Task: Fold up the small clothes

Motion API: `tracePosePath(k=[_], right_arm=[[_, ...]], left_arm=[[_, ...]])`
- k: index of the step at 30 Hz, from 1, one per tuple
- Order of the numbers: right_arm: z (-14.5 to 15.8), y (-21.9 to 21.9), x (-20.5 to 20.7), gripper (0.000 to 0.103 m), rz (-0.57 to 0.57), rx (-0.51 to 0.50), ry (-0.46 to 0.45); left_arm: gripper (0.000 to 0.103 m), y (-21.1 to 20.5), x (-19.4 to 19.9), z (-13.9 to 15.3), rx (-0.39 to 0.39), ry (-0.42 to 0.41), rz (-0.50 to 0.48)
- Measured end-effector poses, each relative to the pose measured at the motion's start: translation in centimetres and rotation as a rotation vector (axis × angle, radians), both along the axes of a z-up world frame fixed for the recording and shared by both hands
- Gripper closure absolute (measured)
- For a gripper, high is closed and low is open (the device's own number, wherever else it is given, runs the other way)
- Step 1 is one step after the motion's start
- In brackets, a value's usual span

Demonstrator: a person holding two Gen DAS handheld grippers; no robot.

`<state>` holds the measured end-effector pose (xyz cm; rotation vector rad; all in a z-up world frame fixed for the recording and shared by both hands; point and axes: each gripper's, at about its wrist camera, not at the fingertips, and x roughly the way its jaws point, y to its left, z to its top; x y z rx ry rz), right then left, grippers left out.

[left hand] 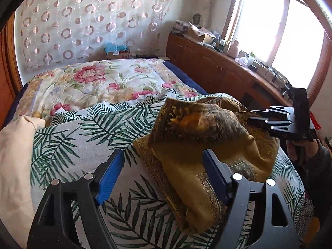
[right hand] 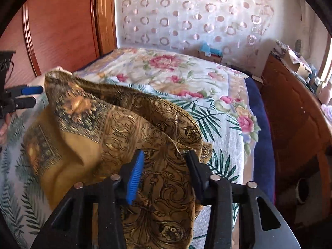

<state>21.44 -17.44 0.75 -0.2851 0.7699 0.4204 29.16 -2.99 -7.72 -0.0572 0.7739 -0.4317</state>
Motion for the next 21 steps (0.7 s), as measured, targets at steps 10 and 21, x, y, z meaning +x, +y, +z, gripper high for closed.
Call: tracePosePath(k=[10, 21], right_arm=[[3.3, -2.5, -1.0, 0.098, -0.139, 0.082, -0.161], [3.7, -1.2, -0.4, 0.065, -0.163, 0.035, -0.102]], left_arm=[[0.025, -1.9, 3.9, -0.8, 0.074, 0.016, 0.003], [0.025, -0.3, 3.5, -2.7, 0.035, 0.093, 0.049]])
